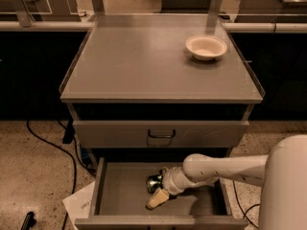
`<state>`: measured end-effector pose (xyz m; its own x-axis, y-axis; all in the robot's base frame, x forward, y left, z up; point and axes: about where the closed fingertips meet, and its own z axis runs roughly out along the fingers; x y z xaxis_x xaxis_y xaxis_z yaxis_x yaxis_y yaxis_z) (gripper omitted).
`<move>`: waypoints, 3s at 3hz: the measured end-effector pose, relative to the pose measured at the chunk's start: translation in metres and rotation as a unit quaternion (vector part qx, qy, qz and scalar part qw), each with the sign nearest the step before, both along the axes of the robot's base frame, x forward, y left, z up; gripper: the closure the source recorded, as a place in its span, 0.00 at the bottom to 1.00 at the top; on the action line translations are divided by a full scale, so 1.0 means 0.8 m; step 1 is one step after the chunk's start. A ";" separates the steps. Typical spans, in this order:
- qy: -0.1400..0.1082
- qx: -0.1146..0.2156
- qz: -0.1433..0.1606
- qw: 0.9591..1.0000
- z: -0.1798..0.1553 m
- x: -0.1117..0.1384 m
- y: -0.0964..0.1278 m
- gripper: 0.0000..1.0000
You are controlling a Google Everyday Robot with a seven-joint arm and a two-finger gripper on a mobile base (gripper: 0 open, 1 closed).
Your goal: Pick green can from middle drawer and place on counter
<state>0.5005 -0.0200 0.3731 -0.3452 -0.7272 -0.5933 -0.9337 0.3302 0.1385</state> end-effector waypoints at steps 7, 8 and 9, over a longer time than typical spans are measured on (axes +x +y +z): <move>-0.058 0.038 0.021 0.997 0.103 0.000 0.000 1.00; -0.097 0.046 0.025 0.994 0.165 -0.006 -0.003 1.00; -0.123 0.060 0.029 0.990 0.211 -0.017 -0.004 1.00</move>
Offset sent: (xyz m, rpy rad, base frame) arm 0.0000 0.0000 0.0000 0.0000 0.0000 0.0000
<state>0.4872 -0.0235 0.5423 -0.1398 -0.6600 -0.7382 -0.9609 0.2705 -0.0599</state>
